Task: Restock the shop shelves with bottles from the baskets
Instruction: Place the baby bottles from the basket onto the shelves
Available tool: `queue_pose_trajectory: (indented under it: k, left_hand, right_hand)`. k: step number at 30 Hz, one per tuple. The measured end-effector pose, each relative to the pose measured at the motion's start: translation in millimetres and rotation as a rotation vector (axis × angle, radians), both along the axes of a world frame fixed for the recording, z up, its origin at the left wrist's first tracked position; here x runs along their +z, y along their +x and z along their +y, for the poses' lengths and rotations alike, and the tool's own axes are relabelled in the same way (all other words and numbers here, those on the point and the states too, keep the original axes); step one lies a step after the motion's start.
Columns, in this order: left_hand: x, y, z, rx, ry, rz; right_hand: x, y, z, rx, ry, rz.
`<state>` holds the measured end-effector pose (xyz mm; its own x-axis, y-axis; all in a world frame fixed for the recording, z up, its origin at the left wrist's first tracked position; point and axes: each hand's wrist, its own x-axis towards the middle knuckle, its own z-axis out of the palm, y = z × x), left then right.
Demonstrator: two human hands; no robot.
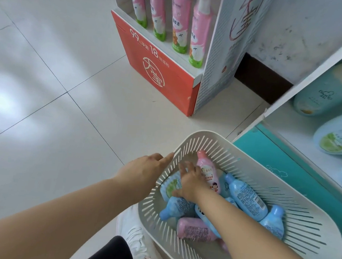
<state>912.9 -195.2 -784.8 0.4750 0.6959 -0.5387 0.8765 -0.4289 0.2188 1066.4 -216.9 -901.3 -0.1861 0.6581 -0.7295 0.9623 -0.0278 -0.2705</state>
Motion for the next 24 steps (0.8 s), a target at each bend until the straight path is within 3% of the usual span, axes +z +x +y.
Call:
queue_pose_trajectory:
  k: [7, 13, 18, 24]
  left_hand:
    - [-6.3, -4.3, 7.4, 0.013, 0.007, -0.023]
    - [-6.6, -2.0, 4.1, -0.050, 0.098, 0.025]
    - [-7.5, -4.0, 6.6, -0.061, 0.106, 0.028]
    - [-7.9, -4.3, 8.7, -0.084, 0.130, 0.034]
  right_hand:
    - [-19.8, -4.0, 7.8, 0.008, -0.154, -0.009]
    - [-28.9, -10.4, 13.7, 0.075, -0.120, -0.185]
    - [-35.8, -9.5, 31.1, -0.014, -0.302, -0.185]
    - [-30.7, -0.1, 36.0, 0.062, -0.295, -0.212]
